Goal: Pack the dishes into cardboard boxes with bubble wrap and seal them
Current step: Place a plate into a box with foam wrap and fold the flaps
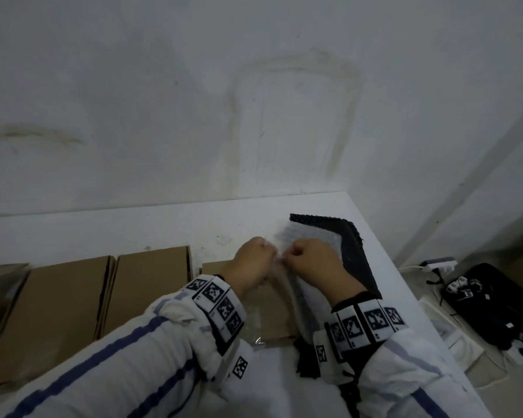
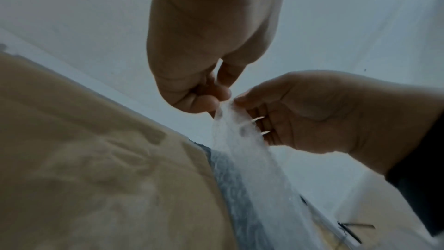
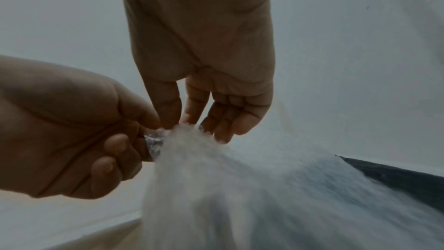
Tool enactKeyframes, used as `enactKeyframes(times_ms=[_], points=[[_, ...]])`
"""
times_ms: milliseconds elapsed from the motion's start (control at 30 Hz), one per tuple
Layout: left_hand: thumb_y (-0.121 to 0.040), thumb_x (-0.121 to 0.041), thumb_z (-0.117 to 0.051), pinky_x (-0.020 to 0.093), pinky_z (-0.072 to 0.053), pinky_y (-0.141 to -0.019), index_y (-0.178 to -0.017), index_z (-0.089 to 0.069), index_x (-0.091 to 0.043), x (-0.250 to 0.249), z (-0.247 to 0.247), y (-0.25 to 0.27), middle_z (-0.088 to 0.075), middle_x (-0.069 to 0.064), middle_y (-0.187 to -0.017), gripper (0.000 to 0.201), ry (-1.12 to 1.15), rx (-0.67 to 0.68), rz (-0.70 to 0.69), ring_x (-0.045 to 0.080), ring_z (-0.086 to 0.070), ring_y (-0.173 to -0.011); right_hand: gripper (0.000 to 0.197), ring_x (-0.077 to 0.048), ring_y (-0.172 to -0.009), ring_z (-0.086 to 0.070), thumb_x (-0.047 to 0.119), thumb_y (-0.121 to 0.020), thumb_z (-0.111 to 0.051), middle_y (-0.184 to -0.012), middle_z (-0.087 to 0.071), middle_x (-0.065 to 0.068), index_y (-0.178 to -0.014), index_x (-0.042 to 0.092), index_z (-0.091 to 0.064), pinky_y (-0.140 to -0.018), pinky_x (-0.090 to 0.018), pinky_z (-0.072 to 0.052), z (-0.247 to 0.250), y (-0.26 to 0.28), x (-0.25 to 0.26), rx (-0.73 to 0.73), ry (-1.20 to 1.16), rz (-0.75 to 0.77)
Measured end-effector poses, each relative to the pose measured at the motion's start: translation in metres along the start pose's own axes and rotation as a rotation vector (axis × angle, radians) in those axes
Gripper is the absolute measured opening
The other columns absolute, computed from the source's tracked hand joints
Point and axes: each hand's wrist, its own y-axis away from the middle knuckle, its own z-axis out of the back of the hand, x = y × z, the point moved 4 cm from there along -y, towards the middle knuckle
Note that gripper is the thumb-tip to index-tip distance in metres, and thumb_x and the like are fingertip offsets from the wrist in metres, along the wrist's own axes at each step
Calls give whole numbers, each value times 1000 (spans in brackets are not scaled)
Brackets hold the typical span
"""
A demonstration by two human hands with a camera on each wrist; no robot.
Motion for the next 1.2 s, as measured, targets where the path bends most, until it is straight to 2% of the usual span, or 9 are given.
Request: enactKeyframes(times_ms=[67,200,333,567,700,867,967,1067,1200], points=[[-96,-15,-38,20,-39,-41,-90,-46,-8,5,24,8,-57,11,-74,12,185,-70,47,19,-45,-49,8,-16,-87,-57,24,-85,-59,-91,-62,0,-88,18,-64,-71,-23,-42,0,-3,6,-85,-107,-9],[-100,-21,-35,20,-35,-43,-85,-44,-14,27,75,31,-70,10,-94,19,425,-89,81,16,-48,-47,37,-28,-108,-52,35,-82,-62,-119,-50,-10,-114,17,-54,-86,-36,-47,-15,-15,14,-139,-210,-114],[-103,-23,-34,28,-47,-52,-91,-48,-13,62,133,53,-60,10,-81,21,564,-139,44,20,-58,-63,23,-15,-72,-46,29,-83,-66,-86,-47,-2,-85,19,-46,-64,-28,-39,-58,-21,57,86,-436,-84],[-103,-16,-33,19,-47,-49,-80,-51,-9,122,233,99,-53,6,-69,30,676,-364,46,13,-53,-56,28,-14,-57,-36,10,-82,-60,-70,-39,0,-69,18,-37,-54,-24,-32,-144,-6,161,365,-361,52],[-103,-20,-34,27,-37,-57,-79,-54,-9,155,291,126,-47,9,-69,33,696,-492,77,17,-44,-59,12,-14,-73,-45,16,-83,-63,-80,-47,1,-87,14,-52,-56,-17,-38,-194,20,221,374,-206,202],[-102,-18,-34,29,-52,-59,-83,-56,-4,182,349,153,-58,15,-75,32,955,-539,52,24,-64,-61,39,-15,-97,-44,28,-85,-63,-106,-38,3,-118,21,-44,-67,-25,-42,-251,40,284,459,-220,247],[-103,-23,-32,47,-54,-78,-85,-53,-7,188,376,162,-61,24,-92,32,1113,-478,-6,32,-70,-74,23,-16,-83,-43,15,-83,-62,-93,-42,0,-99,16,-46,-67,-28,-39,-277,41,309,489,-372,162],[-103,-24,-31,50,-49,-85,-81,-49,-10,197,401,169,-59,27,-94,32,1185,-480,-28,36,-68,-81,19,-20,-81,-42,11,-75,-58,-83,-43,-3,-78,19,-41,-69,-33,-35,-297,42,328,541,-479,125],[-103,-30,-29,51,-49,-79,-81,-49,-13,211,426,173,-64,12,-67,35,1282,-467,-59,37,-70,-79,22,-20,-76,-40,1,-77,-51,-78,-41,-3,-73,19,-37,-64,-32,-34,-321,41,348,597,-597,87]])
